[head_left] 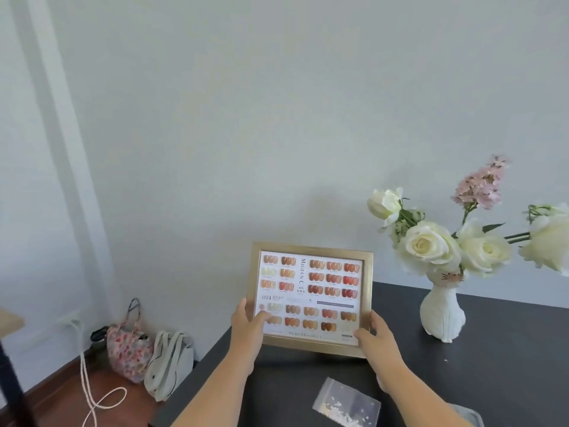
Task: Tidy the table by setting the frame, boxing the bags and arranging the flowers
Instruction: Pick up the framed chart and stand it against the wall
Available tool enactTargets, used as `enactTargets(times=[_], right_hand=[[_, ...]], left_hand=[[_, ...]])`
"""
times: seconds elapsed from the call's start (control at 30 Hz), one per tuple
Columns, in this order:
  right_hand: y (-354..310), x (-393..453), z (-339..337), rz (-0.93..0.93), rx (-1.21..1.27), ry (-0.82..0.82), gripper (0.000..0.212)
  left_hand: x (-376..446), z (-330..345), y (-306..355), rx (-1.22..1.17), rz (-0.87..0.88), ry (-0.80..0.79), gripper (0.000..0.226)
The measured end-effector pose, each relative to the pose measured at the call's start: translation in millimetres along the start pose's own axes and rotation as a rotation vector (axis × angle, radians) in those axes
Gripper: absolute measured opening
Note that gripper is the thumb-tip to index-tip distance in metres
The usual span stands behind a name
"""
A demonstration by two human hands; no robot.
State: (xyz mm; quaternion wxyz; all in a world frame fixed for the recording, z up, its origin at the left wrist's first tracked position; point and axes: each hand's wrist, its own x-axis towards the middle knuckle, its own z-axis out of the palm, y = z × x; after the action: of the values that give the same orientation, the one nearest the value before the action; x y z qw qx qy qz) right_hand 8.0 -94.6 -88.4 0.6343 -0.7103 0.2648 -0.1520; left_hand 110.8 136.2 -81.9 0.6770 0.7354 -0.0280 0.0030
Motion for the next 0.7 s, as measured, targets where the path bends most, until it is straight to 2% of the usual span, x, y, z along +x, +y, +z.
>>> enactTargets(times=[0.27,0.53,0.7], right_hand=[[-21.7,59.5,14.0,-0.056,-0.03,-0.005,0.057],[-24.0,118.3,12.5,-0.114,-0.031,0.039,0.058],[-18.2,146.9,7.4,-0.105,-0.019,0.092,0.056]], left_hand=[[64.7,17.9,9.7,-0.009,0.082,0.005,0.048],[123.0,55.9,6.1,-0.002,0.047,-0.034,0.063],[146.0,76.8,0.8,0.037,0.032,-0.078,0.059]])
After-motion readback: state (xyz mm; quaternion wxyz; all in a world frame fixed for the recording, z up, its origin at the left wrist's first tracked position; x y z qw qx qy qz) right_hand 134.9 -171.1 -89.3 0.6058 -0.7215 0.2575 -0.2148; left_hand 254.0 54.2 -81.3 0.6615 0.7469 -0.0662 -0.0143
